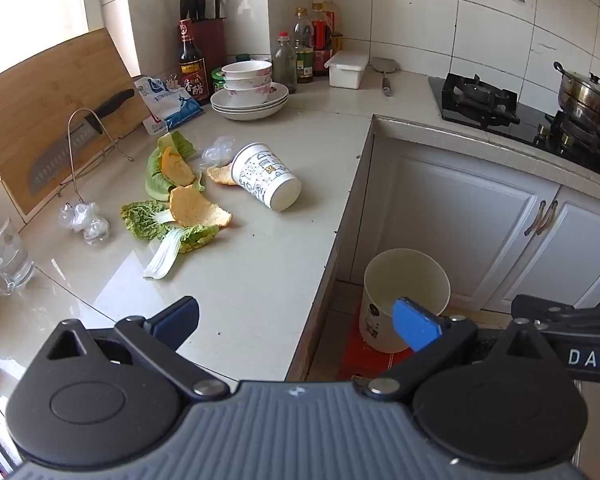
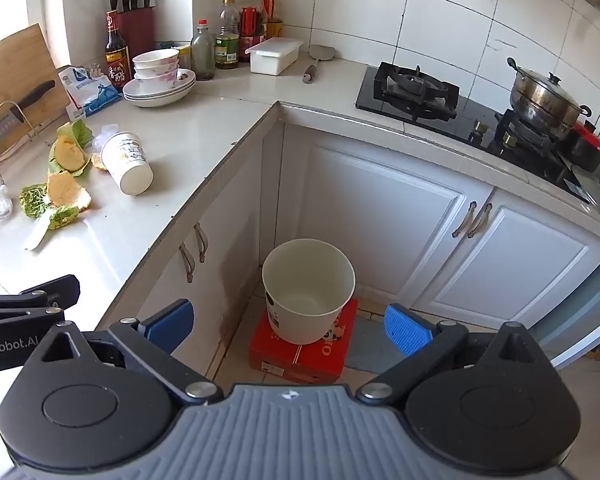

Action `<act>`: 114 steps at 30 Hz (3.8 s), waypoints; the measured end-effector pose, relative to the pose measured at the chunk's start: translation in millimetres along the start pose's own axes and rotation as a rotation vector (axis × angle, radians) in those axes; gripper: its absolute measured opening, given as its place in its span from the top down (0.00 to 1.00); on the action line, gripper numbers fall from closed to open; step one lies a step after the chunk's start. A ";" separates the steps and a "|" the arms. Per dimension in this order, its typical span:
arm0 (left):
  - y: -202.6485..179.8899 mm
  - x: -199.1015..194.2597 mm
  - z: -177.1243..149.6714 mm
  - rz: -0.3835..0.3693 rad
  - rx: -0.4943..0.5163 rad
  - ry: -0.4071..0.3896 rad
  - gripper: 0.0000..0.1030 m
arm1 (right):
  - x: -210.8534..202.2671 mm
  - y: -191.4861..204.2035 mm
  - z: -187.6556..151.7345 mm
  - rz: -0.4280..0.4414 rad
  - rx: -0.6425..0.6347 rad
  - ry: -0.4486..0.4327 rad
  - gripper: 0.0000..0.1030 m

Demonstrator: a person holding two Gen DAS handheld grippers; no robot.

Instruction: Collect trash

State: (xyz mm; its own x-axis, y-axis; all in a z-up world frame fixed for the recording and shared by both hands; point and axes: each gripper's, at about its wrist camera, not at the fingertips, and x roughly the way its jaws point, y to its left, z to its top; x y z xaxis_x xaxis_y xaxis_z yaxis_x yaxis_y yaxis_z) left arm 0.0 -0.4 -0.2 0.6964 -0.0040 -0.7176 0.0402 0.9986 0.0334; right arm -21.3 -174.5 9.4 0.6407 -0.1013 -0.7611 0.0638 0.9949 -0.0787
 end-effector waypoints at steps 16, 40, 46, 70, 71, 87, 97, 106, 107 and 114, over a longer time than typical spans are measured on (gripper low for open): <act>1.7 -2.1 -0.9 -0.002 -0.006 -0.012 0.00 | -1.0 3.0 1.2 -0.004 -0.005 -0.002 0.00; 0.4 -3.4 3.1 -0.002 -0.010 -0.010 0.01 | -0.9 2.0 3.3 -0.003 -0.005 -0.005 0.00; 0.3 -2.8 4.7 -0.001 -0.009 -0.012 0.01 | -1.9 2.2 3.9 -0.003 -0.005 -0.006 0.00; 2.4 -0.2 5.5 0.007 -0.015 -0.013 0.01 | -0.4 1.8 4.1 -0.002 -0.006 -0.009 0.00; 2.6 -0.2 5.5 0.006 -0.015 -0.013 0.01 | -0.3 3.4 6.3 -0.001 -0.007 -0.008 0.00; -1.6 1.2 6.0 0.021 -0.018 -0.012 0.01 | 3.5 6.9 10.9 0.010 -0.011 -0.009 0.00; -10.3 -0.8 5.3 0.040 -0.024 -0.011 0.01 | 7.1 -7.1 6.8 0.049 -0.031 -0.017 0.00; -23.0 -5.7 6.6 0.056 -0.042 -0.034 0.01 | 3.4 -18.9 11.0 0.144 -0.120 -0.103 0.00; -25.0 -6.1 7.0 0.060 -0.043 -0.039 0.01 | 3.4 -19.9 12.9 0.155 -0.136 -0.112 0.00; -33.7 -6.6 8.4 0.109 -0.082 -0.072 0.01 | 5.3 -35.5 15.3 0.232 -0.210 -0.187 0.00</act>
State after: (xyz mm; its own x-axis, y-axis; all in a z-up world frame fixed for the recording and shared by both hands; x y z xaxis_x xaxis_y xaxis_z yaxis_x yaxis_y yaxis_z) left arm 0.1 -34.5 9.2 0.7434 0.1044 -0.6607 -0.0956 0.9942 0.0495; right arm -8.5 -210.2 18.0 0.7497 0.1481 -0.6450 -0.2456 0.9673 -0.0634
